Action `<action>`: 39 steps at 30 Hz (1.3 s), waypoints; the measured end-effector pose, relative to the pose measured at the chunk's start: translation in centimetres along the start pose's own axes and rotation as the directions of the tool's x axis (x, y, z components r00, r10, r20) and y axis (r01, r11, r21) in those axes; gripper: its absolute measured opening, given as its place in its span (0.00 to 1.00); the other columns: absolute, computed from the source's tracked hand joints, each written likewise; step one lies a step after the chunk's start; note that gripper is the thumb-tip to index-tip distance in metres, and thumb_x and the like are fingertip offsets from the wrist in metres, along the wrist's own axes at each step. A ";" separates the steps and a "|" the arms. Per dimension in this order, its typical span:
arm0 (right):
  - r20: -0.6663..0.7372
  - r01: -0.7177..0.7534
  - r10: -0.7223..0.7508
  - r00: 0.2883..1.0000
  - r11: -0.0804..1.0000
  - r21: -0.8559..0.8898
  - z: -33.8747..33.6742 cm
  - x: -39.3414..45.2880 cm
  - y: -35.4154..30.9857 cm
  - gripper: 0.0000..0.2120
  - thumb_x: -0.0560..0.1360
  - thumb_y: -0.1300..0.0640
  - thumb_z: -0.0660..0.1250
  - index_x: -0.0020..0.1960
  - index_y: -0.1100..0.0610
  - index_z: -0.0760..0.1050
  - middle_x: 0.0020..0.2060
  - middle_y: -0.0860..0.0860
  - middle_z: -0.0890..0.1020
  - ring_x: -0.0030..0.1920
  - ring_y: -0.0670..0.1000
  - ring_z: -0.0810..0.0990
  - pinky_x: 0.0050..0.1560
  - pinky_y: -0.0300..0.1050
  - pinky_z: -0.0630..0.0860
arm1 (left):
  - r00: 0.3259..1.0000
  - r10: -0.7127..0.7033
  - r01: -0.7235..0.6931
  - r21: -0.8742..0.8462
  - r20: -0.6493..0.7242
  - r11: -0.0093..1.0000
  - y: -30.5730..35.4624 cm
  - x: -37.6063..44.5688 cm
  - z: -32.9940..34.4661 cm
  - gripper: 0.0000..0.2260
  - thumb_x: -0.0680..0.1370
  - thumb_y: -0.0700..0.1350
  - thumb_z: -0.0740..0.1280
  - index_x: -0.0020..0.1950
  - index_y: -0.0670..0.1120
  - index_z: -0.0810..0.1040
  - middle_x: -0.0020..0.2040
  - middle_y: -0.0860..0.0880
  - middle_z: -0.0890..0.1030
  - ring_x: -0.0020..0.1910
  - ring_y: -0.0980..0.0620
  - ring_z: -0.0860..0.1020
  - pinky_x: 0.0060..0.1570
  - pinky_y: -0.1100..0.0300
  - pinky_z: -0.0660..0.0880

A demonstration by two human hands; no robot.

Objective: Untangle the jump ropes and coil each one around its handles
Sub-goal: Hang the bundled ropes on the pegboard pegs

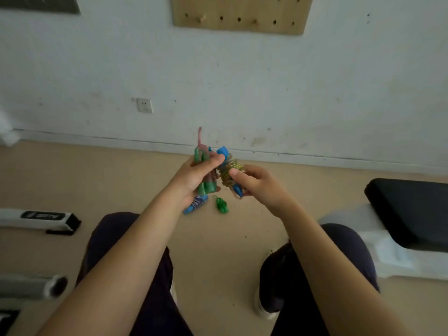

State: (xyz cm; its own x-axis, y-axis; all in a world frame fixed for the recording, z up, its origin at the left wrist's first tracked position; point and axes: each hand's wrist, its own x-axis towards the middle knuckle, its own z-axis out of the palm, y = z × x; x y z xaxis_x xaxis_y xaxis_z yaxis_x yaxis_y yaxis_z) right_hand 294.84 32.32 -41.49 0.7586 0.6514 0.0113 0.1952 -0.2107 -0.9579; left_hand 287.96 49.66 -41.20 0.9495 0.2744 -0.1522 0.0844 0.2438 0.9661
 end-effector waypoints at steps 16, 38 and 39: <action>-0.097 -0.116 0.103 0.990 0.983 -0.145 -4.0 9.9 4.5 0.03 0.73 0.58 0.74 0.42 0.52 0.82 0.31 0.43 0.80 0.28 0.44 0.74 0.31 0.36 0.69 | 0.951 -0.028 -0.051 -0.248 -0.307 0.968 -1.7 11.2 -2.8 0.23 0.64 0.48 0.81 0.55 0.42 0.82 0.51 0.42 0.85 0.48 0.43 0.82 0.49 0.48 0.77; 0.262 -0.198 0.158 0.952 0.971 0.134 -16.9 26.8 -18.9 0.09 0.82 0.64 0.59 0.50 0.61 0.78 0.33 0.58 0.77 0.33 0.50 0.78 0.40 0.44 0.78 | 0.978 -0.203 0.209 0.339 -0.052 0.917 24.6 22.1 4.8 0.05 0.73 0.39 0.76 0.44 0.46 0.81 0.32 0.53 0.78 0.31 0.57 0.75 0.33 0.65 0.74; 0.230 -0.208 0.171 0.958 0.967 0.146 -17.9 26.0 -22.5 0.09 0.82 0.64 0.60 0.49 0.60 0.79 0.32 0.56 0.77 0.32 0.50 0.78 0.40 0.44 0.78 | 0.977 -0.201 0.212 0.341 -0.069 0.916 28.1 20.8 6.2 0.06 0.73 0.39 0.76 0.42 0.46 0.81 0.30 0.54 0.77 0.29 0.57 0.74 0.32 0.65 0.73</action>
State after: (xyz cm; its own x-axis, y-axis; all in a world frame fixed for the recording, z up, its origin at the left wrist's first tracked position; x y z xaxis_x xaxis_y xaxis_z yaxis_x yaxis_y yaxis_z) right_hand 321.29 40.89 -14.50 0.6172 0.7556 -0.2194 -0.0595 -0.2332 -0.9706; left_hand 311.92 56.49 -15.92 0.8902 0.2830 -0.3571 0.3819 -0.0356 0.9235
